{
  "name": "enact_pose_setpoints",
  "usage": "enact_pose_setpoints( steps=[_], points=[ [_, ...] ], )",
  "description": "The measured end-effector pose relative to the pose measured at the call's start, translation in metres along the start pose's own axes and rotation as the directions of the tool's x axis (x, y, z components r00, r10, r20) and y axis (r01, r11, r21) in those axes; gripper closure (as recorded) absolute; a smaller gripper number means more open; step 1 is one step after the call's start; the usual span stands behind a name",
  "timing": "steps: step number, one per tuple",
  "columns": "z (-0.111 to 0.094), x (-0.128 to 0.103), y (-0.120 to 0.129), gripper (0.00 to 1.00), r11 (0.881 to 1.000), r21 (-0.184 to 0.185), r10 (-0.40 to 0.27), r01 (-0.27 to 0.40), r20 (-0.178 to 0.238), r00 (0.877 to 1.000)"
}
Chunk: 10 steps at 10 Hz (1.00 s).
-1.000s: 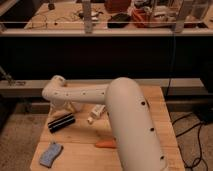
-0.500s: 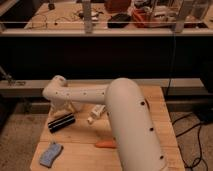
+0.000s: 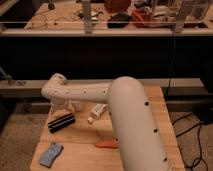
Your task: Place the eraser on the white sponge
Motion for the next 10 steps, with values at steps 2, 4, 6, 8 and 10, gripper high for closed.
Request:
enact_pose_setpoints(
  steps=[2, 4, 6, 8, 10],
  points=[
    [-0.001, -0.008, 0.007, 0.2, 0.999, 0.004, 0.043, -0.044, 0.025, 0.999],
    [0.005, -0.02, 0.015, 0.2, 0.99, 0.071, 0.12, -0.125, 0.071, 0.99],
    [0.006, -0.036, 0.017, 0.2, 0.968, 0.129, 0.202, -0.216, 0.109, 0.973],
    [0.007, -0.045, 0.015, 0.2, 0.928, 0.095, 0.34, -0.359, 0.172, 0.925],
    [0.008, -0.05, 0.014, 0.2, 0.883, -0.006, 0.462, -0.469, 0.191, 0.866]
  ],
)
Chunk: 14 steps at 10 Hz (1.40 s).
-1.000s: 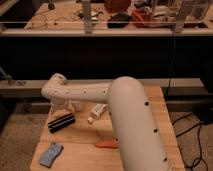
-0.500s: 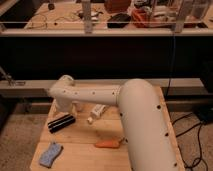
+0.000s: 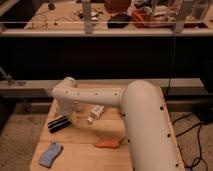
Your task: Place the eraser on the white sponge
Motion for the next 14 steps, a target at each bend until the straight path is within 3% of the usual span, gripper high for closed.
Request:
enact_pose_setpoints(
  steps=[2, 3, 6, 8, 13, 14],
  points=[
    [0.012, 0.001, -0.001, 0.2, 0.998, -0.033, 0.061, -0.06, 0.005, 0.998],
    [0.017, 0.001, -0.001, 0.2, 0.997, -0.031, 0.074, -0.074, -0.004, 0.997],
    [0.027, 0.0, -0.001, 0.2, 0.997, 0.04, 0.064, -0.063, -0.037, 0.997],
    [0.03, -0.004, -0.004, 0.23, 0.998, 0.043, 0.04, -0.039, -0.033, 0.999],
    [0.03, -0.005, -0.007, 0.72, 0.999, 0.038, 0.016, -0.015, -0.024, 1.0],
    [0.028, -0.005, -0.007, 0.76, 0.999, 0.038, 0.016, -0.015, -0.025, 1.0]
  ],
)
